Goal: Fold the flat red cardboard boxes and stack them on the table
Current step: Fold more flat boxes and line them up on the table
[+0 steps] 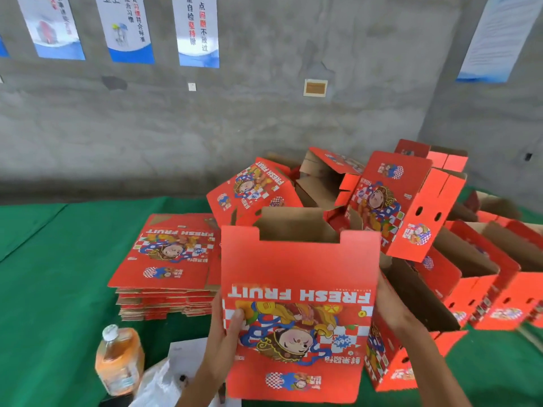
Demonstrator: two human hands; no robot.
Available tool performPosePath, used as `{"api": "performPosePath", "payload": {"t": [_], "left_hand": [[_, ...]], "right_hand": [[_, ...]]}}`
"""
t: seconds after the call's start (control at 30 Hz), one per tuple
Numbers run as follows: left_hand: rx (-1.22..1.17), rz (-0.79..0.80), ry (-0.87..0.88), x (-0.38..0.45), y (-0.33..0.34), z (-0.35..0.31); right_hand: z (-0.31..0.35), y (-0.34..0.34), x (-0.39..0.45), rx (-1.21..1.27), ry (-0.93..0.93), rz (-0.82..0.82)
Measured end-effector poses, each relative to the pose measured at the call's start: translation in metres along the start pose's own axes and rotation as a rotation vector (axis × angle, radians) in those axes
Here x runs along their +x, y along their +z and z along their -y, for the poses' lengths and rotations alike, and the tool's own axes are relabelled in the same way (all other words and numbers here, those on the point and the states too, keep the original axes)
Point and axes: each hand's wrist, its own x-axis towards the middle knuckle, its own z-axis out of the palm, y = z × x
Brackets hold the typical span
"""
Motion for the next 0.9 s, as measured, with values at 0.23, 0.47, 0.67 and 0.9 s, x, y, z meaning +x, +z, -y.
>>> {"api": "performPosePath", "payload": {"t": [0.23,0.47,0.67,0.9], "left_hand": [[0.037,0.021,0.089,-0.006,0.021,-0.016],[0.366,0.236,0.313,-0.001,0.028,-0.038],[0.786,0.363,0.627,0.011,0.014,-0.035],[1.225,0.027,0.649,0.025,-0.001,-0.054]], "right_hand": [[-0.025,-0.001,-0.009,0.271,0.021,-0.050],[-0.013,-0.003,-0.015,0.165,0.063,0.078],[0.001,-0.013,0.004,-0.099,0.254,-0.101],[-0.026,-0.011,-0.016,-0.059,0.133,-0.446]]}}
